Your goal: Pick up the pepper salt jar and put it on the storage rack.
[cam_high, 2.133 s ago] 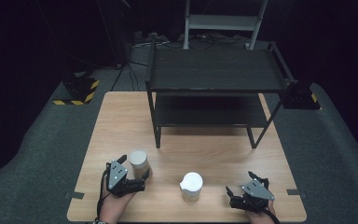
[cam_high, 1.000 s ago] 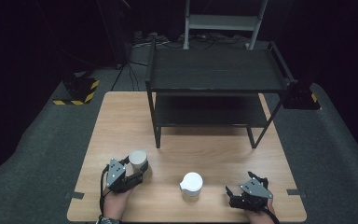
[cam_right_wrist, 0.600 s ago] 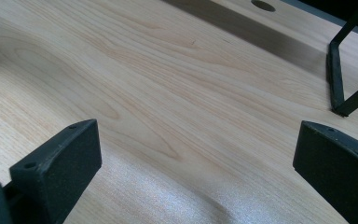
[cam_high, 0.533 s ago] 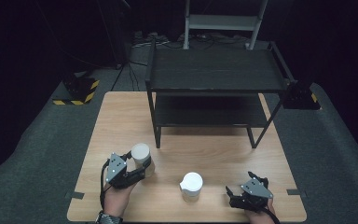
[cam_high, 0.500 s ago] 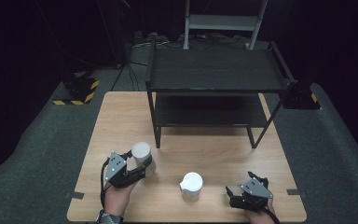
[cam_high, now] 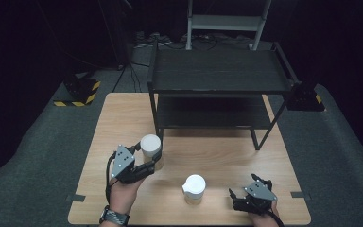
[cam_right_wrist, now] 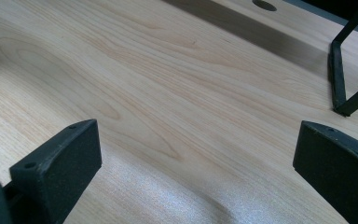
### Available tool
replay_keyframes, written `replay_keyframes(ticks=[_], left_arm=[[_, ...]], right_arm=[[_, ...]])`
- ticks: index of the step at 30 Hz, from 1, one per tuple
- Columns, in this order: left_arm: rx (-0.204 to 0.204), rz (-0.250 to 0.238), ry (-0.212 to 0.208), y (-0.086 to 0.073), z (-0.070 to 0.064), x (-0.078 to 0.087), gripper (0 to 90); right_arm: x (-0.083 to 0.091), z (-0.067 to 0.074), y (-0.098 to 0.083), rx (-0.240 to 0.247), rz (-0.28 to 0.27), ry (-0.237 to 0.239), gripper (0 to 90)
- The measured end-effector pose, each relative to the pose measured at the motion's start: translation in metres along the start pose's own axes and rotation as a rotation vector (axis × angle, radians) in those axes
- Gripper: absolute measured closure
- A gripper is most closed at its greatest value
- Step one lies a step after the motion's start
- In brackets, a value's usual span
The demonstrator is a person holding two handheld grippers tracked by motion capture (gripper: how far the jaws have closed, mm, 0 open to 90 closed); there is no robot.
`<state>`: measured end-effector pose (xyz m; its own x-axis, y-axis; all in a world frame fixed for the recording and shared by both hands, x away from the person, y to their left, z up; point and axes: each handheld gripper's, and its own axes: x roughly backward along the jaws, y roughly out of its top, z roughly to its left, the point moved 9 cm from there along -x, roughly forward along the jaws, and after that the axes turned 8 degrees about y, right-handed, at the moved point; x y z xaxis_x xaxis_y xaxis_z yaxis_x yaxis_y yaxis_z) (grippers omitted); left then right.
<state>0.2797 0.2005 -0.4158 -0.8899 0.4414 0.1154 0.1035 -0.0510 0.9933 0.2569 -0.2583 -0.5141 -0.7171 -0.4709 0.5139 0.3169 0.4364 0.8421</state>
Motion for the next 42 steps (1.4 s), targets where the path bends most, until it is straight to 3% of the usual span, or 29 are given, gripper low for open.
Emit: replay_keyframes(ticks=[28, 35, 42], left_arm=[[-0.023, -0.107, -0.036, 0.078, -0.011, -0.013, 33.7], [-0.047, -0.134, -0.04, 0.101, -0.015, -0.017, 33.6], [-0.053, -0.151, -0.045, 0.115, -0.017, -0.019, 33.5]], right_arm=[[0.0, -0.001, 0.0, 0.0, -0.002, 0.0, 0.1], [0.0, -0.001, 0.0, -0.001, -0.003, -0.001, 0.1], [0.001, -0.001, -0.001, -0.006, -0.007, 0.0, 0.1]])
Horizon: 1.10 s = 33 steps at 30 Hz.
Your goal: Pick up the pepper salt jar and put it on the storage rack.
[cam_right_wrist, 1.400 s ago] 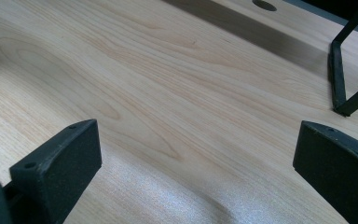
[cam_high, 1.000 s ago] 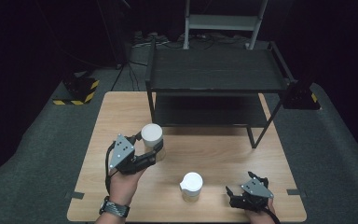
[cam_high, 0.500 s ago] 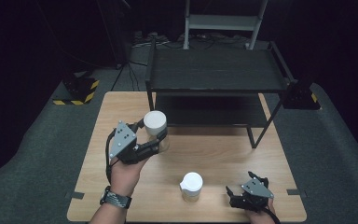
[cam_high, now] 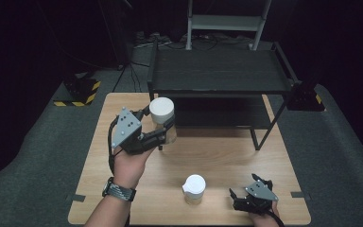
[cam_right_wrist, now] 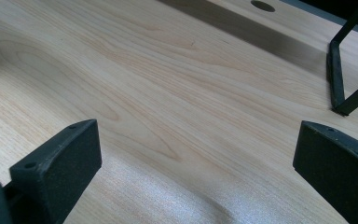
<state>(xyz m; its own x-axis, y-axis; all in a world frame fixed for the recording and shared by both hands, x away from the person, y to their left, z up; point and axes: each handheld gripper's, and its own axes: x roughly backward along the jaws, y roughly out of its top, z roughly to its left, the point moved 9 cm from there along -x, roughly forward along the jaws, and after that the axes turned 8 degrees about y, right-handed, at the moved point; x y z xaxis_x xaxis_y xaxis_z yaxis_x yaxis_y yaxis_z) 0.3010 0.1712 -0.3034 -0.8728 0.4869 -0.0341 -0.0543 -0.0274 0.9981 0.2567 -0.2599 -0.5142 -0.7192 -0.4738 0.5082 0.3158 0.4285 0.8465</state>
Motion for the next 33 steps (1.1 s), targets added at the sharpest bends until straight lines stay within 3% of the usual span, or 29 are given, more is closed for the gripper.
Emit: replay_keyframes(ticks=[14, 25, 33], left_arm=[[-0.04, -0.061, 0.006, 0.05, -0.001, -0.011, 33.2], [-0.03, -0.074, 0.022, 0.072, 0.002, -0.025, 33.1], [-0.037, -0.079, 0.038, 0.087, 0.004, -0.045, 33.1]], right_arm=[[0.0, 0.0, 0.0, -0.002, -0.002, -0.002, 0.1], [0.001, -0.001, -0.001, -0.009, -0.008, 0.002, 0.1], [0.001, -0.002, -0.001, -0.022, -0.011, 0.002, 0.1]])
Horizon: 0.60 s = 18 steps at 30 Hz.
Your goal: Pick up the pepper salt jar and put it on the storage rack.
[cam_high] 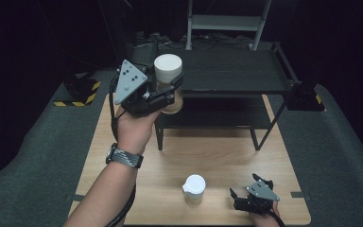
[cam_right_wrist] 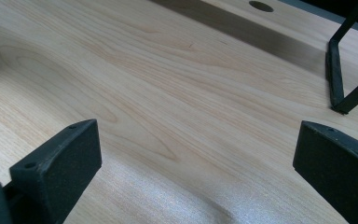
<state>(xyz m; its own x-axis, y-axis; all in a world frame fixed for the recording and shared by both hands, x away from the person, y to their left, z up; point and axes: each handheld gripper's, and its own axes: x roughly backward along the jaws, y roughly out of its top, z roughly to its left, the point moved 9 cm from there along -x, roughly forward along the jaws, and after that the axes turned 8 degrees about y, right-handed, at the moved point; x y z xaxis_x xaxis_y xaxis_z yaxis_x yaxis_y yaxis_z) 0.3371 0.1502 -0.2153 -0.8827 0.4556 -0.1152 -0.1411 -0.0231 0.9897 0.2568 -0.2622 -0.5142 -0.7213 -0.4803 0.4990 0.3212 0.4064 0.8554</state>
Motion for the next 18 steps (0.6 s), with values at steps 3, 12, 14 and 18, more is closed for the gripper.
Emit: replay_keyframes(ticks=[3, 12, 14, 18], left_arm=[[0.001, -0.007, 0.007, 0.003, 0.0, -0.004, 33.1], [-0.012, -0.002, 0.025, 0.011, -0.005, -0.03, 33.0], [-0.008, 0.001, 0.021, 0.012, -0.005, -0.036, 33.0], [-0.013, 0.013, 0.026, 0.013, -0.007, -0.047, 33.0]], right_arm=[[0.0, 0.0, 0.0, 0.002, 0.001, 0.0, 0.1], [0.0, 0.0, 0.0, 0.001, -0.005, 0.006, 0.1], [0.0, 0.0, -0.001, 0.003, -0.006, 0.006, 0.1], [0.001, 0.0, -0.001, 0.005, -0.007, 0.007, 0.1]])
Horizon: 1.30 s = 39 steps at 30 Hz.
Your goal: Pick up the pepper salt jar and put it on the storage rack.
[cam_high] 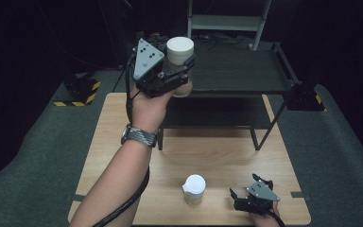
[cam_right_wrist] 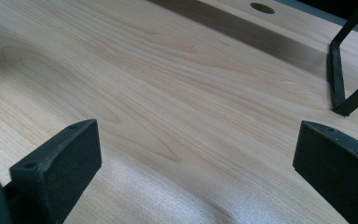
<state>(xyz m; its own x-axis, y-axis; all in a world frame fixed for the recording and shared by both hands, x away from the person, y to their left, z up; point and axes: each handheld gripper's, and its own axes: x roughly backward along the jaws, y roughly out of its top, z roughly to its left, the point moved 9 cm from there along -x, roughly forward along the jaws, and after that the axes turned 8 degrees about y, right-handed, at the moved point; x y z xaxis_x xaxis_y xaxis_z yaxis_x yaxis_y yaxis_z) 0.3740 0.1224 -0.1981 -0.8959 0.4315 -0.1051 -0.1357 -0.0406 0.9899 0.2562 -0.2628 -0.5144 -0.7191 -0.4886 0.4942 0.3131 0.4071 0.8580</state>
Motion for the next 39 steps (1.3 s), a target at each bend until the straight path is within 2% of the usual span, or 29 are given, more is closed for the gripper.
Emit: replay_keyframes(ticks=[7, 10, 17, 21, 28, 36, 39], left_arm=[[-0.005, 0.016, 0.022, 0.0, -0.001, -0.015, 33.0], [0.009, 0.023, 0.041, -0.002, 0.002, -0.023, 33.0], [0.016, 0.029, 0.069, -0.006, 0.006, -0.032, 33.0], [0.034, 0.028, 0.075, -0.009, 0.009, -0.036, 33.0], [0.038, 0.04, 0.088, -0.013, 0.01, -0.043, 33.0], [0.037, 0.042, 0.084, -0.016, 0.01, -0.048, 33.0], [0.024, 0.039, 0.082, -0.017, 0.008, -0.048, 33.0]], right_arm=[[0.0, 0.0, 0.0, 0.006, -0.002, -0.001, 0.1], [0.0, 0.0, 0.0, 0.008, -0.002, -0.001, 0.1], [0.001, 0.0, -0.001, 0.007, -0.006, 0.002, 0.1], [0.001, 0.0, -0.001, 0.007, -0.008, 0.002, 0.1], [0.001, 0.0, -0.001, 0.008, -0.006, 0.003, 0.1], [0.001, -0.001, -0.001, 0.0, -0.011, 0.007, 0.1], [0.002, -0.001, -0.001, -0.001, -0.011, 0.007, 0.1]])
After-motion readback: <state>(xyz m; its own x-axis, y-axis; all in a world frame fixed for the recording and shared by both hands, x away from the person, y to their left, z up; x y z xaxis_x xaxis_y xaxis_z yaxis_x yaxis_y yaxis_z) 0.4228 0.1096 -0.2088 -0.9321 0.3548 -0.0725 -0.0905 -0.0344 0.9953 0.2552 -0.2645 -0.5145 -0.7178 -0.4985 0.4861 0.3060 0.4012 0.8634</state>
